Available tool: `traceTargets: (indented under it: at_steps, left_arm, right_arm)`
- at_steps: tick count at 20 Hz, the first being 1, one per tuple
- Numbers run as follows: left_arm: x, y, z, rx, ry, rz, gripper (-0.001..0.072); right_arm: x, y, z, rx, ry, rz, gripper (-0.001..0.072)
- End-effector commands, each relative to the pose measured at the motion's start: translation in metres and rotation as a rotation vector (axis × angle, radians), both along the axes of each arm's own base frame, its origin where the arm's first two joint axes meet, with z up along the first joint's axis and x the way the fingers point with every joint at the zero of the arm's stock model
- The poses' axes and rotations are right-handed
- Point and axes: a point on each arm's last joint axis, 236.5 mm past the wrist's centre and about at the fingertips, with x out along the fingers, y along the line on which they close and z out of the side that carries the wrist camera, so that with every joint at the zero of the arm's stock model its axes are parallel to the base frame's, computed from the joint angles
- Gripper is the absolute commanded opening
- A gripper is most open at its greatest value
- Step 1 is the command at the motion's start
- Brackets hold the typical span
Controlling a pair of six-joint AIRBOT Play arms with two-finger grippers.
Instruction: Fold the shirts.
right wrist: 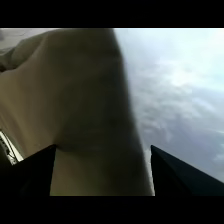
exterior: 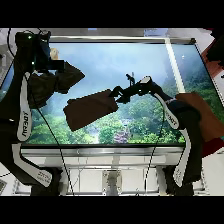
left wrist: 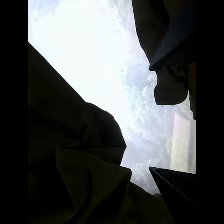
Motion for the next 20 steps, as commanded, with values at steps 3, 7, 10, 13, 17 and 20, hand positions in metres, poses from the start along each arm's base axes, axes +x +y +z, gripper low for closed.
traceTargets:
  at_steps: [3,7,10,13,17,20]
  left_arm:
    - [0.001,-0.014,0.000,-0.056,-0.005,-0.019,0.0704]
    - [-0.001,-0.013,-0.001,-0.054,0.005,-0.018,0.0704]
    - [-0.002,-0.013,-0.002,-0.054,0.012,-0.017,0.0704]
    - [-0.007,-0.012,-0.003,-0.050,0.032,-0.016,0.0704]
    - [-0.007,-0.012,-0.003,-0.048,0.034,-0.015,0.0704]
    - [-0.008,-0.012,-0.004,-0.052,0.035,-0.009,0.0704]
  right_arm:
    - [-0.017,0.050,0.003,0.062,-0.016,0.052,0.0492]
    - [-0.018,0.049,0.036,0.117,-0.086,0.150,0.0024]
    - [0.012,0.015,0.076,0.128,-0.159,0.106,0.0023]
    - [0.053,-0.062,0.118,0.070,-0.238,-0.034,0.0023]
    - [0.072,-0.222,0.168,-0.128,-0.291,-0.270,0.0022]
    - [0.049,-0.342,0.215,-0.235,-0.312,-0.464,0.0021]
